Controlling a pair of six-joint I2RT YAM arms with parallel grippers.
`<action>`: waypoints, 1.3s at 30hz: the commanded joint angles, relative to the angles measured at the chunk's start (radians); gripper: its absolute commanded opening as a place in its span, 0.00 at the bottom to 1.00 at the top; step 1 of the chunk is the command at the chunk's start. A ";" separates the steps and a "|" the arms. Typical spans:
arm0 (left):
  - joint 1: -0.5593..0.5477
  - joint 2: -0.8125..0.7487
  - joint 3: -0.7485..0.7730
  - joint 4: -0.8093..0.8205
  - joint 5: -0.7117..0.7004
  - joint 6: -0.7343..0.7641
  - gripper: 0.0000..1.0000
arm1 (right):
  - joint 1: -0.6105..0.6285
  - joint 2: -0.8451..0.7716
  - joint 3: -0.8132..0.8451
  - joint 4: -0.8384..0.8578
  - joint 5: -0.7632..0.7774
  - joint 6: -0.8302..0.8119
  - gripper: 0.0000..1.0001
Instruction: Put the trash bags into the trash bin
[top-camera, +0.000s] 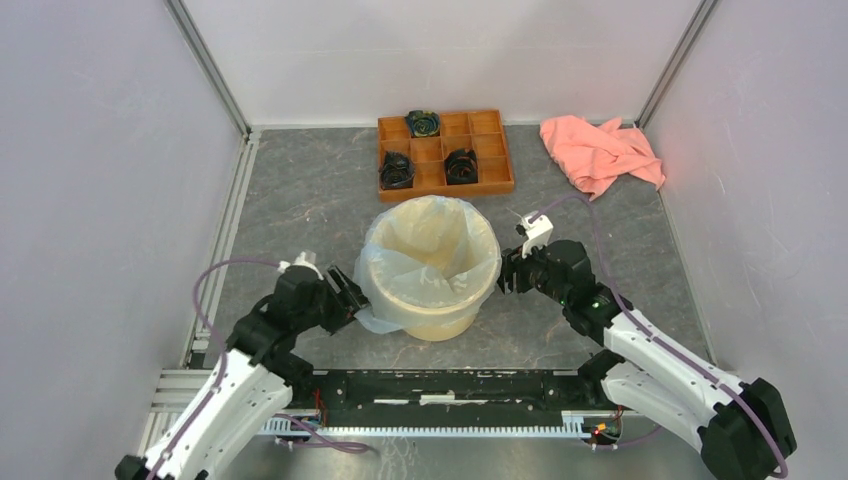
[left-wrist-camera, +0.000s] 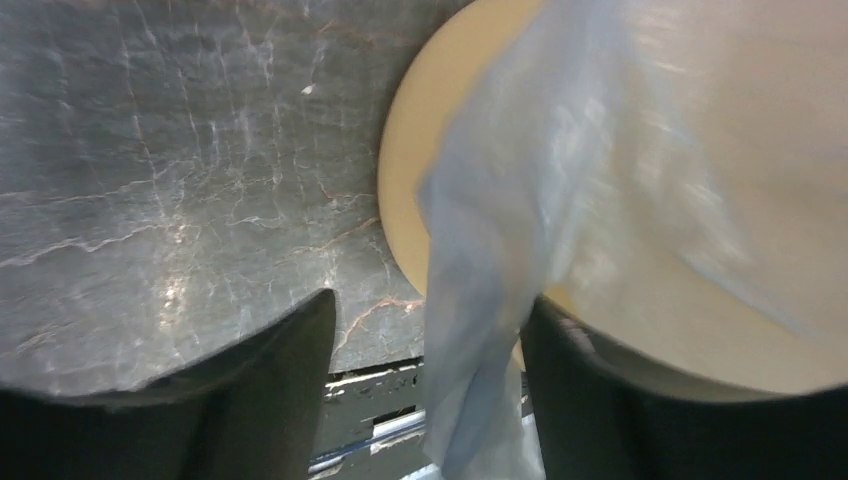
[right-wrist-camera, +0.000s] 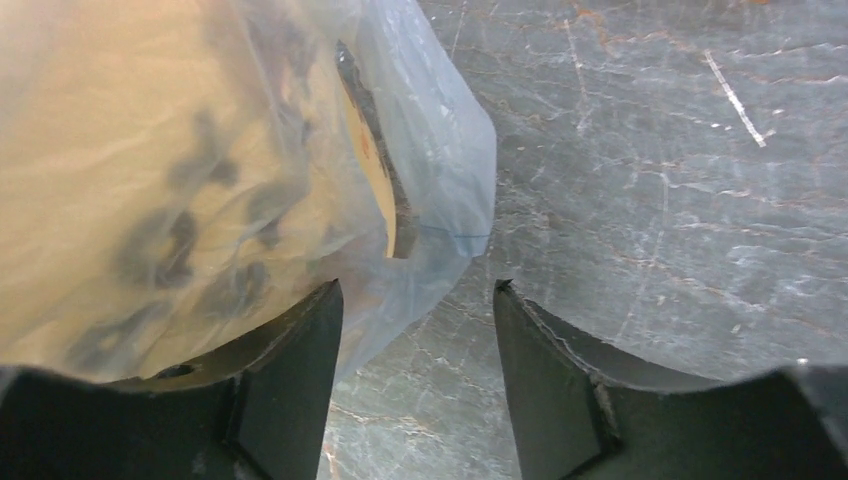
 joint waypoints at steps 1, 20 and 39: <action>-0.002 0.184 -0.101 0.311 0.182 -0.035 0.62 | 0.003 0.031 -0.047 0.106 -0.069 0.019 0.57; -0.003 0.249 -0.206 0.262 0.016 0.000 0.25 | 0.003 0.021 0.007 -0.132 0.120 -0.039 0.62; -0.002 0.102 -0.160 0.160 0.024 -0.016 0.60 | 0.115 0.176 0.744 -0.459 0.011 -0.200 0.74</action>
